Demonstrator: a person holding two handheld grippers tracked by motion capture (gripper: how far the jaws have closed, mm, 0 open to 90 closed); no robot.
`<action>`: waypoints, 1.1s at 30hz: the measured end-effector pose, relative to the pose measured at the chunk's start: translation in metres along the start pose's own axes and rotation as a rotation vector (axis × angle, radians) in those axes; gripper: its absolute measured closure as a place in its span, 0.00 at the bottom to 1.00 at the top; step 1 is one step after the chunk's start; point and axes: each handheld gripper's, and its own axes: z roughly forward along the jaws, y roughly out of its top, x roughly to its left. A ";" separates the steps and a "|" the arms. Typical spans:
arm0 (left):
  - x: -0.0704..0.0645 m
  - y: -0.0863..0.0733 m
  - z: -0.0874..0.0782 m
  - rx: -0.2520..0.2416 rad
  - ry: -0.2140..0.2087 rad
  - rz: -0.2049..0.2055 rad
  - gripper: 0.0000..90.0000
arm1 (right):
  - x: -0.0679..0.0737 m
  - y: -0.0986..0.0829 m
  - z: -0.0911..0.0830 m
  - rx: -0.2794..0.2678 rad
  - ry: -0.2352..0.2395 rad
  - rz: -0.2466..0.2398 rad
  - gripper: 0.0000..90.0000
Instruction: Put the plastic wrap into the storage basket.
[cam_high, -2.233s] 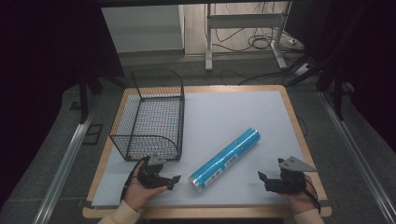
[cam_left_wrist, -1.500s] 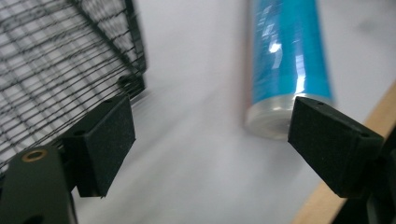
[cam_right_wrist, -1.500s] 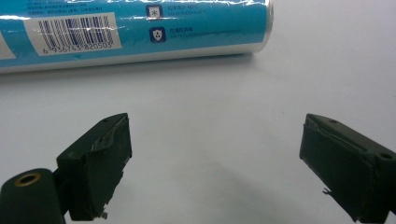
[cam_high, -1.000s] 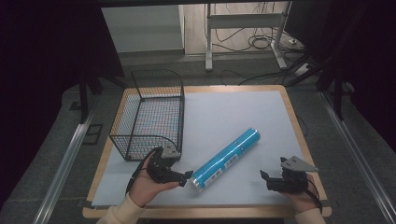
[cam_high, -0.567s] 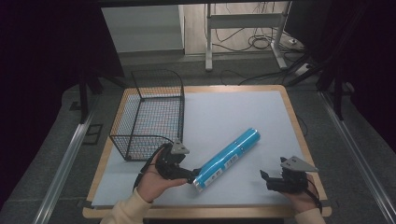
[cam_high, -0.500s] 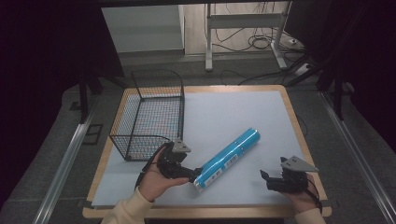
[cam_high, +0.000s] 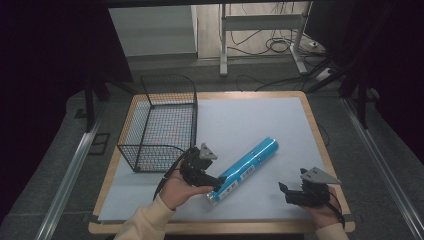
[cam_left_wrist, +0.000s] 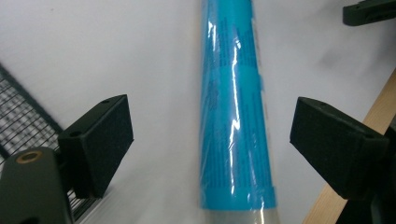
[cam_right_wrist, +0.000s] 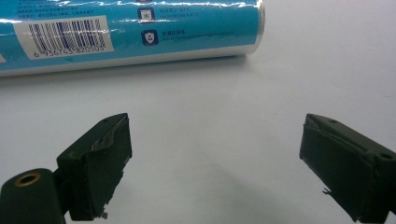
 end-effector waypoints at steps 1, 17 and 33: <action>0.000 0.000 0.000 0.000 0.000 0.000 0.14 | 0.000 0.000 0.000 0.000 0.000 0.000 0.10; -0.015 0.033 0.030 0.053 0.009 0.043 0.13 | -0.001 0.000 0.000 -0.003 -0.006 0.003 0.11; -0.021 0.051 0.058 0.108 -0.039 0.060 0.12 | -0.001 0.000 0.001 0.002 -0.004 -0.001 0.11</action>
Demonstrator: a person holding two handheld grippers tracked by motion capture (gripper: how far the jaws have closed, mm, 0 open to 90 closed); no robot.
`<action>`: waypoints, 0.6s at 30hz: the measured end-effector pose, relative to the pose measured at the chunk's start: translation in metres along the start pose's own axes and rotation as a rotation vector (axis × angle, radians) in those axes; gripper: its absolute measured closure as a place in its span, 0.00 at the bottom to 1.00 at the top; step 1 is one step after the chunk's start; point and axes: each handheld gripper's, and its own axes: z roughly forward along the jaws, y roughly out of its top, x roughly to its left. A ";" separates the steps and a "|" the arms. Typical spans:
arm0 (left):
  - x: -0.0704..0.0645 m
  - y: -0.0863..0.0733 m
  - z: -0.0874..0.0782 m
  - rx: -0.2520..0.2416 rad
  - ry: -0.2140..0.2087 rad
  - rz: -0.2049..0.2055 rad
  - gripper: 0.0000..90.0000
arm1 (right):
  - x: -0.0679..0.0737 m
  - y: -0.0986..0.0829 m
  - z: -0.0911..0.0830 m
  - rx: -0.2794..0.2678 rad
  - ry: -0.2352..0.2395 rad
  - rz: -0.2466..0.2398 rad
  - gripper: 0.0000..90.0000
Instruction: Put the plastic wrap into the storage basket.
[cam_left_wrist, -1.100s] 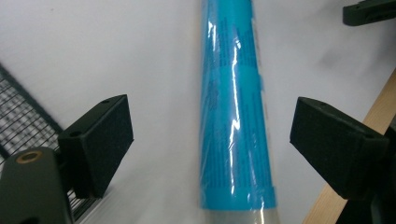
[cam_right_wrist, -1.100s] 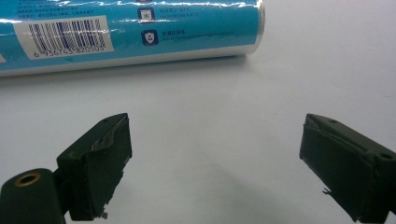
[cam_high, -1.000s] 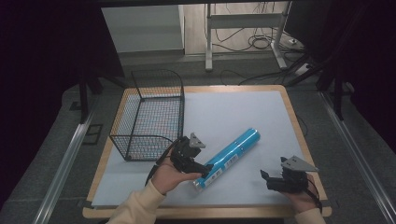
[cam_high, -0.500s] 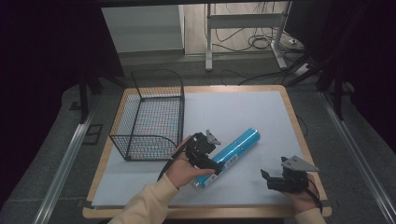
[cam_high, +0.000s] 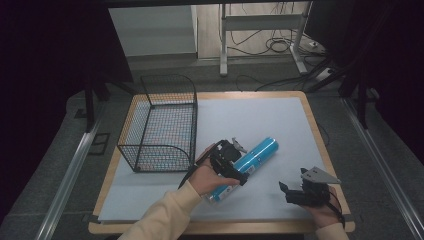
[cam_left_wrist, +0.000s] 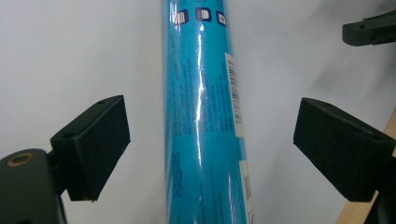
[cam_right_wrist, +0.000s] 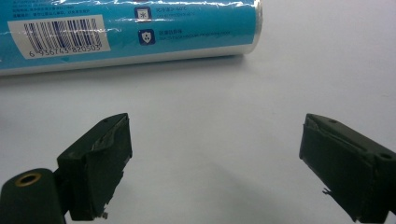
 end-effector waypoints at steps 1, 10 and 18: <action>0.000 0.001 0.002 0.002 -0.004 -0.002 0.12 | 0.000 0.000 0.000 0.001 0.000 0.001 0.11; 0.001 0.010 0.021 0.045 0.000 0.012 0.13 | -0.001 0.000 0.000 0.008 -0.001 0.007 0.11; 0.000 0.017 0.038 0.092 0.005 0.013 0.14 | -0.001 0.000 0.000 0.005 -0.005 0.000 0.12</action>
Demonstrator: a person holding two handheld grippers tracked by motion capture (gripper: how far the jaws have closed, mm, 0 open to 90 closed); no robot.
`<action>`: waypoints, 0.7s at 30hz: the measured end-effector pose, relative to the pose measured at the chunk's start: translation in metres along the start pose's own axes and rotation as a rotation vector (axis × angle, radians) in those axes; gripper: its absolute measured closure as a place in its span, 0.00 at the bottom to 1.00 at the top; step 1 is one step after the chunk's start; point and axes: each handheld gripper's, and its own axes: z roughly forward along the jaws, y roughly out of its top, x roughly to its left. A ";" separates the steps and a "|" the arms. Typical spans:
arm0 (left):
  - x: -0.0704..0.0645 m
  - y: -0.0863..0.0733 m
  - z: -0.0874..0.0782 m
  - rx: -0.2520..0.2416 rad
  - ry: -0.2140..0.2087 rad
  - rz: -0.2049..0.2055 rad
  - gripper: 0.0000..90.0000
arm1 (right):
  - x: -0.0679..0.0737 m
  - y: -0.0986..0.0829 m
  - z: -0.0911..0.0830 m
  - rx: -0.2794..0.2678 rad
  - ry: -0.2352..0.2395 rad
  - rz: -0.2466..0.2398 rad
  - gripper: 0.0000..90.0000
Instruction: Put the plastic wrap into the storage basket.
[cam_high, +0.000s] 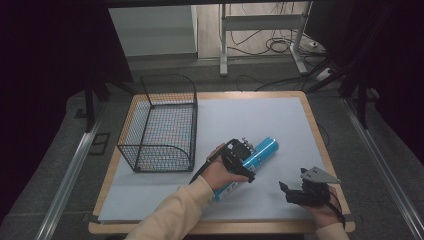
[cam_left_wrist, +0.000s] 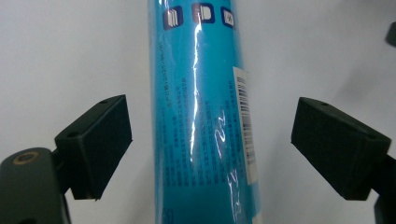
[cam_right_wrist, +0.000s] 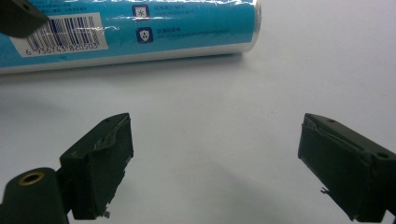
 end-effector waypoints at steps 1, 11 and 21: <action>0.000 0.001 0.005 0.018 -0.001 0.003 0.14 | 0.000 0.000 0.000 -0.001 0.001 0.002 0.12; 0.000 0.006 0.023 0.079 0.001 0.000 0.16 | 0.001 0.000 0.002 0.013 -0.012 -0.019 0.12; 0.001 0.008 0.036 0.147 -0.003 -0.016 0.20 | 0.000 -0.001 0.001 0.019 -0.025 -0.017 0.12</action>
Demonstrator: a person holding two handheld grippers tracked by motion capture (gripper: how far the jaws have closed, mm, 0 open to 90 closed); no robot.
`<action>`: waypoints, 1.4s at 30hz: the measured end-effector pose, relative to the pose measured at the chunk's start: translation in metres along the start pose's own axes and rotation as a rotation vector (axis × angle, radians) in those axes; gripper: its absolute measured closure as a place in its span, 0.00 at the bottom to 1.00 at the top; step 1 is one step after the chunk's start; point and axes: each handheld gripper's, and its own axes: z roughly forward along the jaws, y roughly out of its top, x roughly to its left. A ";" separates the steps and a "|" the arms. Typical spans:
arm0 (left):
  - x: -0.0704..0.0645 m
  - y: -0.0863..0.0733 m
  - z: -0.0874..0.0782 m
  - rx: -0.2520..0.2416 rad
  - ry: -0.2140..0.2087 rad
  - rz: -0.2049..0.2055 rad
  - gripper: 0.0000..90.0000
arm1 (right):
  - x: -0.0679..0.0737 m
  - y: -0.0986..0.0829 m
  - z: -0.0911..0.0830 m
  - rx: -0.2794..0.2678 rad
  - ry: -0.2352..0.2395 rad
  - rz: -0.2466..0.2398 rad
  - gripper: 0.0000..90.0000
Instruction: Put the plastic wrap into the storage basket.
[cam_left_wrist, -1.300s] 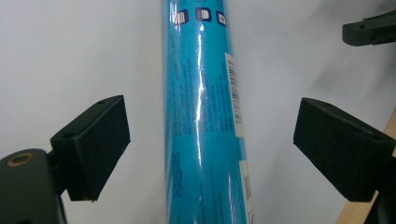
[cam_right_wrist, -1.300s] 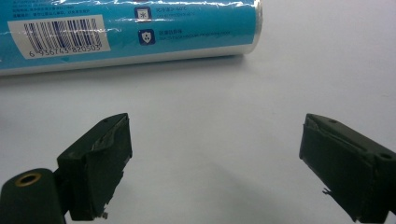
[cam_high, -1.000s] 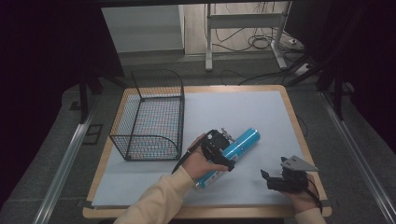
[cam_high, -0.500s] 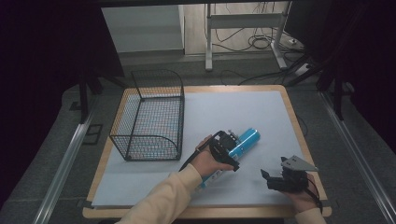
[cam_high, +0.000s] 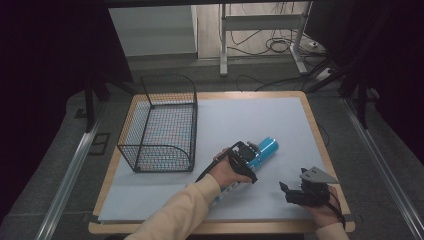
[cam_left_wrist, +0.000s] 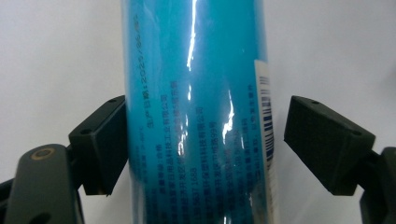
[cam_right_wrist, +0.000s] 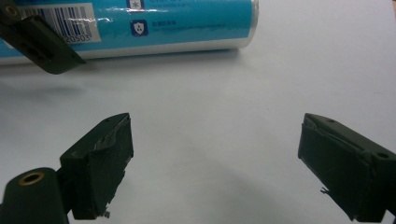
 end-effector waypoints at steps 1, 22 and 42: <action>0.000 0.000 0.000 0.000 0.000 0.000 0.21 | 0.000 0.000 0.000 -0.001 0.000 0.003 0.12; 0.013 0.000 -0.003 0.048 -0.039 -0.010 0.35 | -0.003 -0.001 -0.001 0.004 -0.018 0.010 0.13; 0.020 -0.004 -0.050 -0.016 -0.031 0.033 0.35 | -0.004 -0.001 -0.001 0.006 -0.030 0.006 0.13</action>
